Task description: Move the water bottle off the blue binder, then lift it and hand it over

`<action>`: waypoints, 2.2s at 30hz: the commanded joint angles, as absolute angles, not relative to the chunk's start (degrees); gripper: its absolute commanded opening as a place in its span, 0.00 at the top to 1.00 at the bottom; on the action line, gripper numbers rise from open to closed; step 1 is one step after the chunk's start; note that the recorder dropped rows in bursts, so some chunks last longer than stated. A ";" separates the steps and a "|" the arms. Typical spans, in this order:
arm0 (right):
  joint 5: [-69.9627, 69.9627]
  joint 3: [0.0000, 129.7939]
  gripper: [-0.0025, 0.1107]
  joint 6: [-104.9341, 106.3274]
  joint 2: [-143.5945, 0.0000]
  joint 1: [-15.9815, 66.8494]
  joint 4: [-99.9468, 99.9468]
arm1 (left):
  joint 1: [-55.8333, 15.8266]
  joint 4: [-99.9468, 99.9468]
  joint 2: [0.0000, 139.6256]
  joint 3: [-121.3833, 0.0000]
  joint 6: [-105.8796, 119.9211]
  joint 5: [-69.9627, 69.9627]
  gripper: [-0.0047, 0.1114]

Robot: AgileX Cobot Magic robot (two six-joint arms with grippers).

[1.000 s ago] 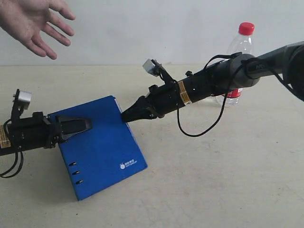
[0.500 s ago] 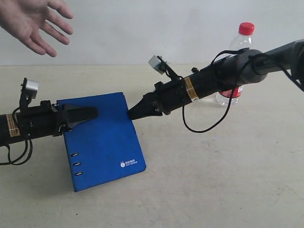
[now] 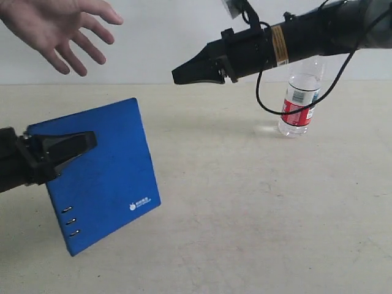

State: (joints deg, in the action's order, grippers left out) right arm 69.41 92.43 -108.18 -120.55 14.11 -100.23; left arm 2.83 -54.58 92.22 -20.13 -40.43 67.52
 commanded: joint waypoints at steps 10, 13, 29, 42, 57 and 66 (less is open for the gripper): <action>69.96 92.68 0.98 -112.07 -113.60 13.85 -99.95 | 2.77 -43.53 48.37 -11.12 -41.21 50.54 0.92; 69.96 92.68 0.98 -112.30 -113.60 13.85 -99.95 | 2.77 -43.31 48.37 -11.12 -41.53 50.29 0.92; 69.96 92.68 0.98 -111.68 -113.16 13.85 -99.95 | 2.77 -39.69 48.37 -11.12 -40.66 48.60 0.43; 65.67 92.68 0.98 -108.66 -78.77 6.89 -99.95 | 2.77 -1.01 26.26 -11.12 -4.70 29.56 0.92; 66.41 73.77 0.98 -113.95 -33.07 -10.92 -99.95 | 2.77 17.17 0.00 -11.12 29.47 -2.60 0.92; 41.33 52.19 0.98 -115.17 -5.16 -10.70 -99.95 | 2.77 17.14 0.00 -9.49 30.68 -20.51 0.92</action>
State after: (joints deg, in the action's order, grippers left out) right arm 50.38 58.61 -114.77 -10.57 -10.78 -99.87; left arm 2.83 16.73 0.11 -10.44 30.21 -19.04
